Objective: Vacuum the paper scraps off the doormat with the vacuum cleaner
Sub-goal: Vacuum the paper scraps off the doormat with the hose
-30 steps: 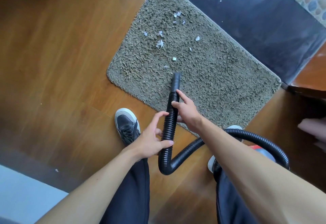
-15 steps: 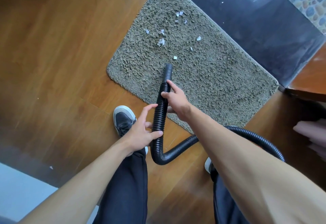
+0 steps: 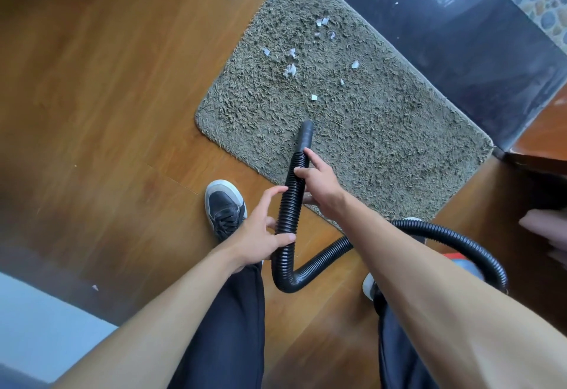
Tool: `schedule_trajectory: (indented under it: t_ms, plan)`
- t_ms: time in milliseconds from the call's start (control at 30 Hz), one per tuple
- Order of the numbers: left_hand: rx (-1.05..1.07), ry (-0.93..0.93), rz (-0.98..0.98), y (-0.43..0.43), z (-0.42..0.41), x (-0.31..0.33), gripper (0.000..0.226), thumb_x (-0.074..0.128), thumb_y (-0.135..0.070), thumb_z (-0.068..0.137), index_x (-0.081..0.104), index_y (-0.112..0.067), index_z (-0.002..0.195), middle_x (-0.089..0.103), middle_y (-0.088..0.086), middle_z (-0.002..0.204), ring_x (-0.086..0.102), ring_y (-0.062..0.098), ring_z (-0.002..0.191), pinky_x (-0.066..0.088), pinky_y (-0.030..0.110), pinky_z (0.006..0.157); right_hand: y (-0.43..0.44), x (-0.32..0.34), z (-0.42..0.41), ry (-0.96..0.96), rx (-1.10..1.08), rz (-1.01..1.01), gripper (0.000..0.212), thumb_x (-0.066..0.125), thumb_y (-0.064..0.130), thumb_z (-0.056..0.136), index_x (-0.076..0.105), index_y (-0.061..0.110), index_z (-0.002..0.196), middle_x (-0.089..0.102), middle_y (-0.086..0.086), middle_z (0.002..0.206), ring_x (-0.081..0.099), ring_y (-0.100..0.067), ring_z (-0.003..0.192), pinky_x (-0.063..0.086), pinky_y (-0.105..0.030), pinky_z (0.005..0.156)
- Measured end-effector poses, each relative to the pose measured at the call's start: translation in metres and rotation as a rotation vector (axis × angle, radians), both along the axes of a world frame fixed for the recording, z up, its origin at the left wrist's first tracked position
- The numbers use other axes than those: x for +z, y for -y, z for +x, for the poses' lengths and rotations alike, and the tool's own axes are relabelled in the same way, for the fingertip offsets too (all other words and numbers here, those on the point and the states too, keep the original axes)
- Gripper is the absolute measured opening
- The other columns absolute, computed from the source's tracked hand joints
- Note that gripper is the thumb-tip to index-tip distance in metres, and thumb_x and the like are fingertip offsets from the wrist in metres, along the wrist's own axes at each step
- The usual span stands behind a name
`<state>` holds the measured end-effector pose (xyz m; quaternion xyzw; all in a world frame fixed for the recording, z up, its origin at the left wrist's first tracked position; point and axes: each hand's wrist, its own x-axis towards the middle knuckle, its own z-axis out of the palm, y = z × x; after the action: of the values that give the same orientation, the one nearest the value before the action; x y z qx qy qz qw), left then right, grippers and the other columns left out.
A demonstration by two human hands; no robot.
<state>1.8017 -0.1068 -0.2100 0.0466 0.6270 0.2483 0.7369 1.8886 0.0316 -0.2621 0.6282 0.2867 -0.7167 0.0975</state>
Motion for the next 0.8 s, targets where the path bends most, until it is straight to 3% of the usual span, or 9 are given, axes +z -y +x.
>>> schedule_trajectory:
  t_ms: [167,300,400,533,667,800]
  plan:
    - [0.052,0.006,-0.013,0.006,-0.008,-0.004,0.079,0.067,-0.001,0.090,0.034,-0.056,0.136,0.064,0.011,0.093,0.063,0.025,0.075,0.057,0.045,0.068,0.000,-0.002,-0.012,-0.031,0.025,0.011,0.062,0.047,0.001,0.098,0.031,0.028,0.151,0.060,-0.002,0.113,0.064,-0.017,0.089,0.059,-0.037,0.065]
    - [0.008,0.044,-0.004,-0.007,-0.005,-0.003,0.079,0.067,0.000,0.090,0.033,-0.054,0.135,0.062,0.013,0.095,0.065,0.023,0.075,0.059,0.052,0.072,-0.003,-0.005,-0.004,0.010,0.010,0.053,0.061,0.046,0.001,0.097,0.035,0.028,0.150,0.060,-0.008,0.122,0.062,-0.022,0.096,0.056,-0.048,0.081]
    - [-0.053,0.045,0.003,-0.014,0.001,-0.005,0.080,0.069,-0.003,0.090,0.031,-0.057,0.135,0.063,0.017,0.100,0.066,0.021,0.077,0.061,0.054,0.075,-0.005,-0.006,0.005,0.056,-0.012,0.083,0.059,0.046,0.001,0.097,0.038,0.030,0.149,0.063,-0.006,0.115,0.062,-0.025,0.099,0.052,-0.055,0.092]
    - [-0.132,0.005,0.041,-0.017,-0.003,-0.011,0.082,0.071,-0.008,0.087,0.030,-0.065,0.131,0.064,0.016,0.102,0.065,0.023,0.082,0.060,0.054,0.080,-0.004,-0.003,0.008,0.096,-0.095,0.097,0.058,0.046,0.003,0.098,0.036,0.030,0.149,0.062,-0.008,0.125,0.062,-0.018,0.092,0.055,-0.043,0.080]
    - [-0.111,0.016,0.073,-0.014,-0.019,-0.011,0.082,0.071,-0.009,0.087,0.030,-0.064,0.131,0.063,0.015,0.100,0.062,0.020,0.078,0.055,0.041,0.069,-0.006,0.002,-0.005,0.093,-0.095,0.078,0.058,0.048,0.005,0.099,0.036,0.031,0.149,0.061,-0.009,0.127,0.064,-0.015,0.085,0.056,-0.033,0.063]
    - [-0.053,-0.001,0.091,-0.014,-0.028,-0.004,0.082,0.071,-0.008,0.086,0.031,-0.067,0.127,0.062,0.012,0.093,0.062,0.021,0.072,0.051,0.039,0.066,-0.010,0.010,-0.027,0.087,-0.072,0.096,0.058,0.048,0.005,0.098,0.037,0.033,0.148,0.061,-0.008,0.127,0.065,-0.022,0.097,0.056,-0.036,0.069]
